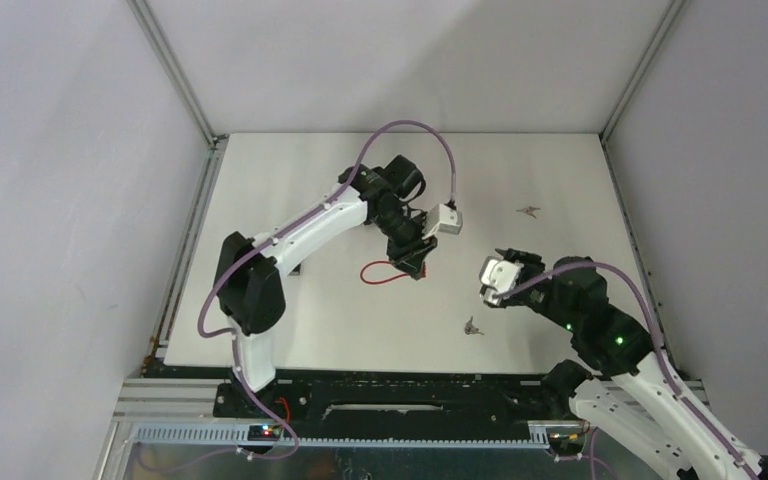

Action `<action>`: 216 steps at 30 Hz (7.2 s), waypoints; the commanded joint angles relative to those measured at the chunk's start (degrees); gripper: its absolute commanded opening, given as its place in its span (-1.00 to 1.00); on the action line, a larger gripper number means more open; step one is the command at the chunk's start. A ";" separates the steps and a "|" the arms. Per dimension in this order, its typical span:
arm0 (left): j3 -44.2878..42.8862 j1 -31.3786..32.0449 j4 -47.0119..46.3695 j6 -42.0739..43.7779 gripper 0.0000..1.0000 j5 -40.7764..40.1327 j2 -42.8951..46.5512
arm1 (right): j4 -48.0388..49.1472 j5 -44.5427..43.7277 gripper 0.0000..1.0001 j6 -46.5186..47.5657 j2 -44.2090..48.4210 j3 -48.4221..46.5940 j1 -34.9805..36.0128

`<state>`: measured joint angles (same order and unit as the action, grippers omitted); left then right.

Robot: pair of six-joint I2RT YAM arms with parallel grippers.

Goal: Unlock with the key

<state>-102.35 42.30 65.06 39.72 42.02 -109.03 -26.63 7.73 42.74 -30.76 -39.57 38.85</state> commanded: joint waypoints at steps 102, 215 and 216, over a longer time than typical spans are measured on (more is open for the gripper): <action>19.39 -0.45 -38.26 -10.91 -0.18 27.68 15.10 | -26.56 44.93 -1.00 -9.93 -37.61 -39.27 -14.17; 8.55 0.18 -36.13 -31.24 0.11 3.24 14.73 | -24.80 28.26 -1.00 -25.30 -39.08 -35.93 -24.62; 8.49 0.22 -36.06 -31.01 0.11 3.11 14.54 | -26.26 25.03 -1.00 -23.80 -38.75 -35.93 -23.19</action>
<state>-90.11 42.37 27.64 8.84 46.17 -93.62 -43.31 46.70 9.98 -70.74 -72.95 11.11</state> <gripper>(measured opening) 0.558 0.006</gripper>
